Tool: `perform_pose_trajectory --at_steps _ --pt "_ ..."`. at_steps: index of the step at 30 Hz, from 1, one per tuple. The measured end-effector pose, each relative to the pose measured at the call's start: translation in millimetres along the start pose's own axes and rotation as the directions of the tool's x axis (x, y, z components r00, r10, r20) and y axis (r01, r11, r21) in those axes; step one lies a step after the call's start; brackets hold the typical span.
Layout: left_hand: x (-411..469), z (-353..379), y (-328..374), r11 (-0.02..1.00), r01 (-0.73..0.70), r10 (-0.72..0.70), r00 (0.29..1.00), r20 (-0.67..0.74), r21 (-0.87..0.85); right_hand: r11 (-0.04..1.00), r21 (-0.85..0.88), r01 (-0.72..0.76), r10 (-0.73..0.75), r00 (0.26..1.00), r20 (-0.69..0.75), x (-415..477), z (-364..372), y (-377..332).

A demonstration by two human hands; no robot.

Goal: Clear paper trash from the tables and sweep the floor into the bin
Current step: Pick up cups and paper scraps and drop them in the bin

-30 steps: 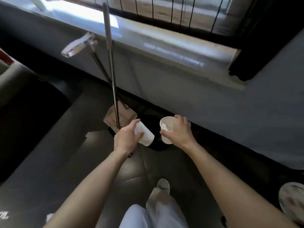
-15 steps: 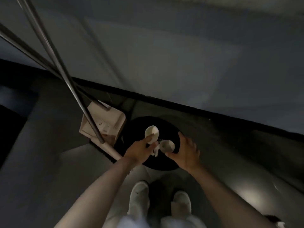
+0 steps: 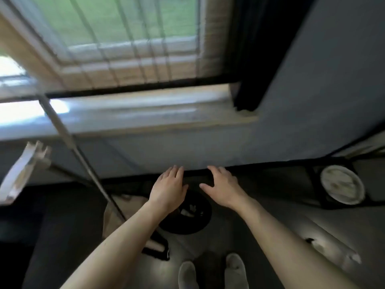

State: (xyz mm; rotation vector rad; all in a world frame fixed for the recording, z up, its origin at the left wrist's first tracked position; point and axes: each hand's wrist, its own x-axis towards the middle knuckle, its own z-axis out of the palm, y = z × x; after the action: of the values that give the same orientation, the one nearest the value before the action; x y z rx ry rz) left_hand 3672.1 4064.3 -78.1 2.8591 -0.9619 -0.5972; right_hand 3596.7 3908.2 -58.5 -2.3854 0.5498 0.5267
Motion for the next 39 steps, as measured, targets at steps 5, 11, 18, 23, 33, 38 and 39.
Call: perform_pose_trajectory --at_steps 5,11,18,23,33,38,39 --pt "-6 -122 136 0.93 -0.345 0.354 0.933 -0.057 0.129 0.996 0.045 -0.073 0.082 0.969 -0.233 -115 -141 37" --pt "-42 -187 384 0.683 -0.679 0.716 0.695 -0.065 0.27 0.93 0.039 -0.364 0.31 0.726 -0.613 -302 -258 180" --pt "-184 -145 702 0.362 -0.909 0.932 0.349 -0.099 0.207 0.651 0.355 -0.671 0.682 0.311 -0.662 -577 -277 365" --pt "-281 -98 864 0.107 -0.983 0.994 0.109 0.007 0.146 0.409 0.557 -0.723 0.841 0.062 -0.538 -746 -249 459" --pt "-367 28 1142 -0.121 -0.991 0.983 -0.111 0.146 0.063 0.139 0.778 -0.613 0.916 -0.219 -0.336 -916 -229 656" --pt "-380 71 1307 -0.167 -0.985 0.975 -0.16 0.151 0.036 0.061 0.832 -0.552 0.93 -0.271 -0.248 -978 -267 782" --pt "-384 77 1340 -0.165 -0.986 0.975 -0.16 0.152 0.026 0.053 0.839 -0.542 0.929 -0.281 -0.24 -992 -277 806"
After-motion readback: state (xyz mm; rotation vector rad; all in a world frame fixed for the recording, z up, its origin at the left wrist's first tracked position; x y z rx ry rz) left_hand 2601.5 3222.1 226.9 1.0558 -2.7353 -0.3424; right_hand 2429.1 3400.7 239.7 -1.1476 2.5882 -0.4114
